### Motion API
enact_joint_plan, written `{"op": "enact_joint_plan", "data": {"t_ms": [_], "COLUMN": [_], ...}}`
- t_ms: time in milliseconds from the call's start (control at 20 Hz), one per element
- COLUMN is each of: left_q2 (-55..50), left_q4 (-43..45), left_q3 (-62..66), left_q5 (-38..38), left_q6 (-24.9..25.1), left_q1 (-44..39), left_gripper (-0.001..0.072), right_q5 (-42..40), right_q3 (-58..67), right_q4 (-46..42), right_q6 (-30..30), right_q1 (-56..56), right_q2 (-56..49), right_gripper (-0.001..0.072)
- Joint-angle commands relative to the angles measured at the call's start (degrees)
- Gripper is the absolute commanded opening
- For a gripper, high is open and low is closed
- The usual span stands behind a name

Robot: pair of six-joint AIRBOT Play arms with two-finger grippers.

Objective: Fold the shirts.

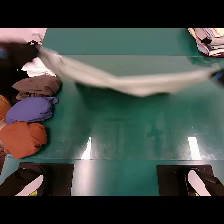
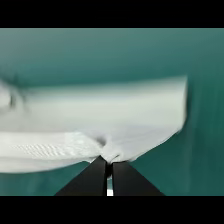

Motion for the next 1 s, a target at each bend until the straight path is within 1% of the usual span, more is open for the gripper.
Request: {"op": "enact_joint_plan", "data": {"t_ms": [0, 100, 150, 250, 300, 400, 500, 600, 650, 800, 950], "left_q2": [1.38, 1.55, 2.4, 4.31, 4.96, 4.92, 4.55, 3.89, 2.86, -4.39, -16.33], "left_q4": [0.7, 0.66, 0.63, 0.2, -0.66, -3.96, -3.65, -0.9, -0.2, -0.24, -0.22], "left_q3": [22.6, 31.82, 33.83, 34.23, 34.38, 34.18, 30.73, 22.27, 17.25, 6.08, 1.11], "left_q5": [3.17, 6.21, 8.55, 12.63, 13.66, 13.62, 13.51, 13.46, 12.7, 8.66, 8.11], "left_q6": [-0.09, -0.11, -0.11, -0.15, -0.17, -0.15, -0.15, -0.76, -2.12, -3.54, -3.52], "left_q1": [-0.02, -0.02, -0.02, -0.02, -0.02, -0.02, -0.02, -0.02, -0.02, -0.02, 0.0], "left_gripper": [0.0025, 0.0025, 0.0025, 0.0024, 0.0024, 0.0024, 0.0024, 0.0024, 0.0024, 0.0025, 0.0025], "right_q5": [-1.2, 2.32, 4.72, 9.4, 10.73, 12.02, 10.19, 9.35, 10.78, 18.53, 25.64], "right_q3": [24.92, 37.55, 43.04, 51.69, 53.33, 52.76, 46.29, 39.76, 38.34, 37.4, 37.59], "right_q4": [-2.82, -8.92, -11.96, -16.92, -18.62, -21.55, -22.75, -22.69, -22.6, -22.1, -22.1], "right_q6": [0.46, 3.34, 4.52, 6.32, 6.51, 7.23, 7.37, 7.37, 7.37, 7.34, 7.34], "right_q1": [0.17, 0.17, 0.2, 0.2, 0.2, 0.2, 0.17, 0.2, 0.26, 0.26, 0.26], "right_q2": [-0.57, -3.15, -4.52, -7.08, -7.61, -7.34, -5.38, -5.92, -7.8, -18.47, -32.24], "right_gripper": [0.0017, 0.0017, 0.0017, 0.0017, 0.0017, 0.0017, 0.0016, 0.0016, 0.0016, 0.0016, 0.0016]}}
